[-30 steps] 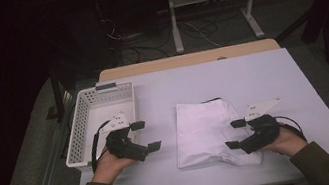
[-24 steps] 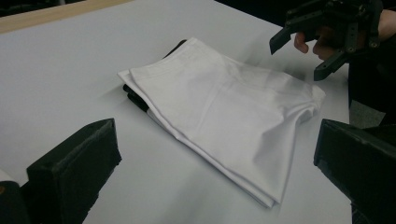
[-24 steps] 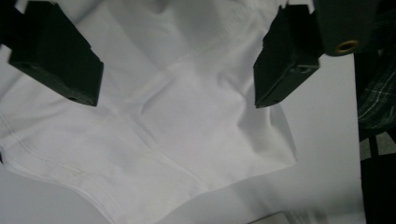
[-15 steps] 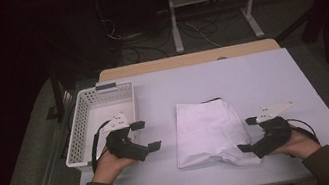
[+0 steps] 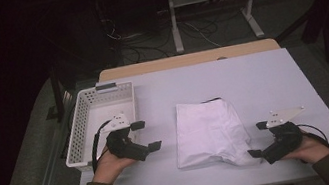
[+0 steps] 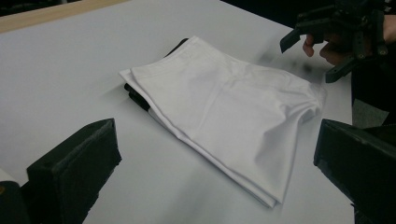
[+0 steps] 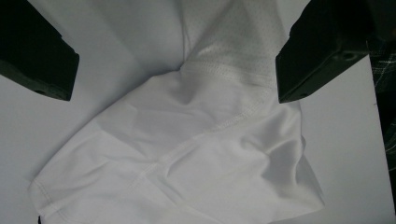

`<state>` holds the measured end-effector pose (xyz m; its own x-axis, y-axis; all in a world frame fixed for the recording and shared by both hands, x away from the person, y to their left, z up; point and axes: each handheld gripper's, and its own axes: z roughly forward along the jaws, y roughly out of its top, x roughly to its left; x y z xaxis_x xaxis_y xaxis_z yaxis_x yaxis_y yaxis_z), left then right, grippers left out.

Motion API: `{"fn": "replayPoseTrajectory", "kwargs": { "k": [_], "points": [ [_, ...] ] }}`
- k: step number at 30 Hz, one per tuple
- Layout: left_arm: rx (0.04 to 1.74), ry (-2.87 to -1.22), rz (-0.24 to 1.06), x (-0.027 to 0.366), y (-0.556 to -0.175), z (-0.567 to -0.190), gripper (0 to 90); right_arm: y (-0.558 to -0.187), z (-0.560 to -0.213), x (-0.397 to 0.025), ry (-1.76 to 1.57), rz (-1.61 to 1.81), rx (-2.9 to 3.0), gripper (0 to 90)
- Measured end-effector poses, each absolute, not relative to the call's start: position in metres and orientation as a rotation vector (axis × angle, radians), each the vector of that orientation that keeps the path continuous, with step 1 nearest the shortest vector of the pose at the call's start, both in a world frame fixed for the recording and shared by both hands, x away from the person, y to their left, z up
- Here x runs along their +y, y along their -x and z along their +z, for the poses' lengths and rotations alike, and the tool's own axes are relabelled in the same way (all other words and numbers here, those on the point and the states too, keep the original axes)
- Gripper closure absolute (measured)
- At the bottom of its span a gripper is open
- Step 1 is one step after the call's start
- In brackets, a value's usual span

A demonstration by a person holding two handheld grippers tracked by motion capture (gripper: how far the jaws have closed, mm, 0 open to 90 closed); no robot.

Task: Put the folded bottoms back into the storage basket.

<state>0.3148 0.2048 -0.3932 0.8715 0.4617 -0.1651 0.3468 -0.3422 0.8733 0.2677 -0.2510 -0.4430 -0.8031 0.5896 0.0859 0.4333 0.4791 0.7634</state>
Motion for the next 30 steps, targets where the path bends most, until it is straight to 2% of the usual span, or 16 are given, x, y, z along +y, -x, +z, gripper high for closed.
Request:
{"fn": "replayPoseTrajectory", "kwargs": {
  "k": [11,30],
  "points": [
    [0.6,-1.945,0.22,0.201,-0.31,-0.383,0.0,-0.269,-0.444,-0.246,-0.858,1.222,2.567,0.0],
    [0.538,-1.979,0.134,0.151,-0.297,-0.388,0.0,-0.268,-0.445,-0.244,-0.838,1.216,2.586,0.0]
  ]
}}
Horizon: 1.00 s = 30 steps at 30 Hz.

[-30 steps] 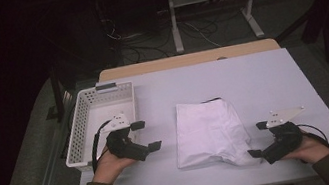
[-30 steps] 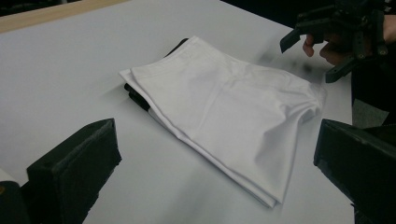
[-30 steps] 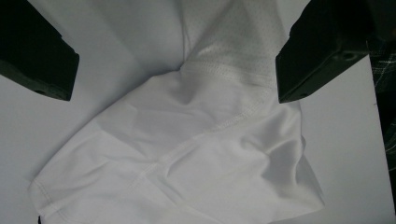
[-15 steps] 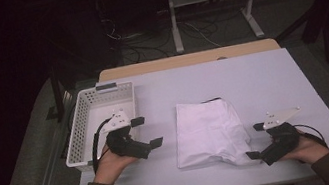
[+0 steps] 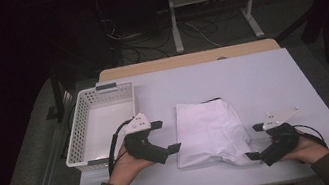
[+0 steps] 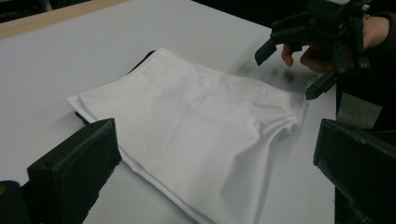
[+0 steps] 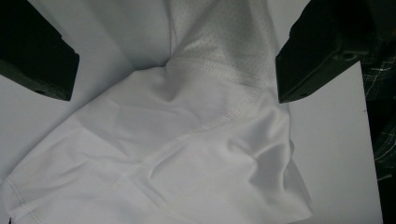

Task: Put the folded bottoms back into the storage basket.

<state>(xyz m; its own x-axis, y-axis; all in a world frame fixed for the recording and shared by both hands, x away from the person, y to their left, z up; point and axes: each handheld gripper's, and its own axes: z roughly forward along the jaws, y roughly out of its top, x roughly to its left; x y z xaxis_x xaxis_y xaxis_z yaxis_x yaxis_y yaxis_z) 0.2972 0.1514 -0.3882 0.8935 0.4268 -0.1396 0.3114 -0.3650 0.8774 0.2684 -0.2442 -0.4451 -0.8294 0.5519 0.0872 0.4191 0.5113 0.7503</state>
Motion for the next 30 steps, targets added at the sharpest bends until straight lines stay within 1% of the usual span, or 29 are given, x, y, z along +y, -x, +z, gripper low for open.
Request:
{"fn": "replayPoseTrajectory", "kwargs": {
  "k": [15,16,23,30],
  "points": [
    [0.517,-2.03,0.115,0.124,-0.295,-0.405,0.9,-0.268,-0.445,-0.244,-0.835,1.213,2.593,0.0],
    [0.518,-2.027,0.118,0.123,-0.294,-0.407,2.8,-0.268,-0.446,-0.244,-0.835,1.213,2.593,0.0],
    [0.523,-2.055,0.111,0.115,-0.294,-0.417,7.6,-0.268,-0.446,-0.243,-0.836,1.212,2.596,0.0],
    [0.555,-2.077,0.134,0.111,-0.294,-0.427,16.9,-0.269,-0.446,-0.243,-0.836,1.214,2.596,0.0]
  ]
}}
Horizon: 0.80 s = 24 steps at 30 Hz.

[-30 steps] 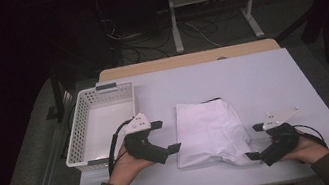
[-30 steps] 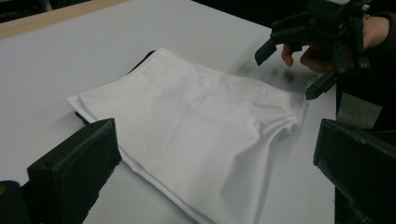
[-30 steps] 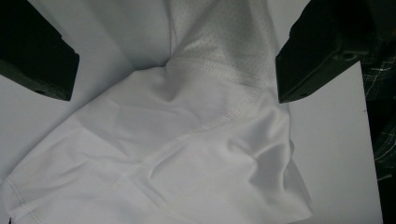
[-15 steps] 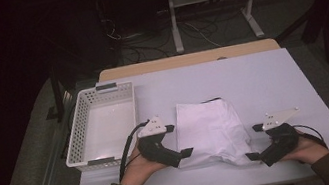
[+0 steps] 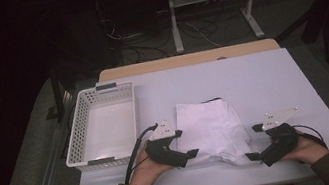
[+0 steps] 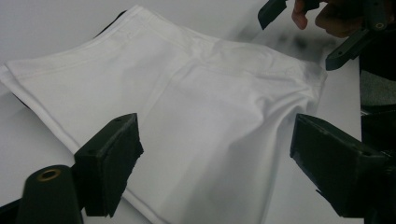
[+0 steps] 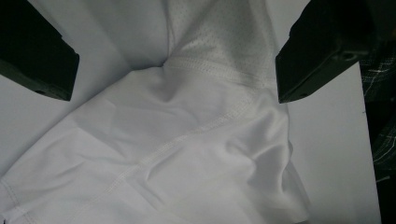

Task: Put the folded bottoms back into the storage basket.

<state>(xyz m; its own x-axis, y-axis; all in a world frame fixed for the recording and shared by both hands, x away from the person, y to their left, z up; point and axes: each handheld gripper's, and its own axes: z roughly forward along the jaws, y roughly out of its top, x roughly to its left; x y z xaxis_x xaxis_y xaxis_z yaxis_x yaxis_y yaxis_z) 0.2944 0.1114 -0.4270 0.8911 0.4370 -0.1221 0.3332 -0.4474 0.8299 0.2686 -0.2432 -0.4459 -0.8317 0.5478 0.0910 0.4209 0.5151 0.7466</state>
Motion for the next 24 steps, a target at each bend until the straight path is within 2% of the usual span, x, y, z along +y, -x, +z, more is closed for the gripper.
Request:
{"fn": "replayPoseTrajectory", "kwargs": {
  "k": [5,24],
  "points": [
    [0.612,-2.085,0.157,0.11,-0.299,-0.436,23.5,-0.269,-0.446,-0.243,-0.837,1.212,2.597,0.0],
    [0.698,-2.112,0.21,0.097,-0.328,-0.448,23.6,-0.268,-0.446,-0.243,-0.833,1.213,2.6,0.0]
  ]
}}
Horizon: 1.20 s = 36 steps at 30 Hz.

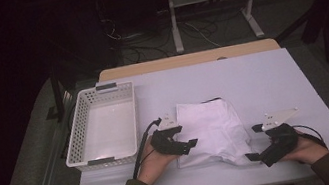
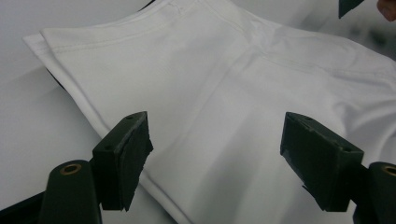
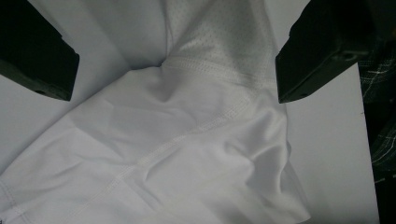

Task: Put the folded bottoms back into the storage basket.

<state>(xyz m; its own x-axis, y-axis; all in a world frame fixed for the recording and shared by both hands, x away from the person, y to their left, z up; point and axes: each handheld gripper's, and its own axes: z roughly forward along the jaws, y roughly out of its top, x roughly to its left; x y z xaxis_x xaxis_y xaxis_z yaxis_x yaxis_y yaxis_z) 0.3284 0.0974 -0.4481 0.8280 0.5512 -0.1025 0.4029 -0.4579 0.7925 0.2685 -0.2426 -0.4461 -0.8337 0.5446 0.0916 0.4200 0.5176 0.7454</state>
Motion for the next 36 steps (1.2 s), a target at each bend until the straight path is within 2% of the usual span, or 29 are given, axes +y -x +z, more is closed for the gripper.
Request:
{"fn": "replayPoseTrajectory", "kwargs": {
  "k": [36],
  "points": [
    [0.877,-2.08,0.32,0.083,-0.395,-0.446,22.3,-0.268,-0.445,-0.244,-0.829,1.224,2.598,0.0]
  ]
}}
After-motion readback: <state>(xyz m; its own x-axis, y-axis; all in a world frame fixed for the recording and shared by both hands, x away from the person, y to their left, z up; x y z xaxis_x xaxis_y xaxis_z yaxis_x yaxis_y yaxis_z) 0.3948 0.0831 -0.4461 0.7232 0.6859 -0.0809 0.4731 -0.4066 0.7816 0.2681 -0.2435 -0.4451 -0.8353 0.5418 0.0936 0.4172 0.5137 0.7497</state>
